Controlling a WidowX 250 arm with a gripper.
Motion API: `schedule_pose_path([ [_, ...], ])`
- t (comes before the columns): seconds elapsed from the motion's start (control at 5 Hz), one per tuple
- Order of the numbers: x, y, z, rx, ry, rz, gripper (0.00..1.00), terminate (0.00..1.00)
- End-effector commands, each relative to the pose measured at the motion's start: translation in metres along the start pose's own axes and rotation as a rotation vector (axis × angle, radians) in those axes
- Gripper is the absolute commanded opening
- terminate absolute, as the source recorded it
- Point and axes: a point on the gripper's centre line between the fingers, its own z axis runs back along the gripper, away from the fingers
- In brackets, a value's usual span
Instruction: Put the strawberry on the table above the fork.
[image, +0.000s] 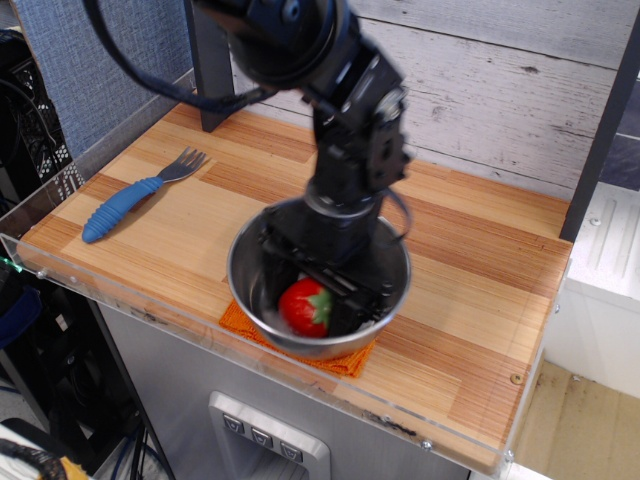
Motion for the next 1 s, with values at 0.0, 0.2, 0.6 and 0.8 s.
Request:
schedule_pose_path([
  [0.0, 0.003, 0.025, 0.01, -0.013, -0.026, 0.05, 0.0, 0.0],
  [0.2, 0.004, 0.038, 0.027, -0.05, -0.07, 0.059, 0.0, 0.0],
  [0.6, -0.001, 0.06, 0.089, -0.155, -0.278, 0.035, 0.0, 0.0],
  [0.8, 0.002, 0.089, 0.089, -0.155, -0.289, 0.095, 0.0, 0.0],
])
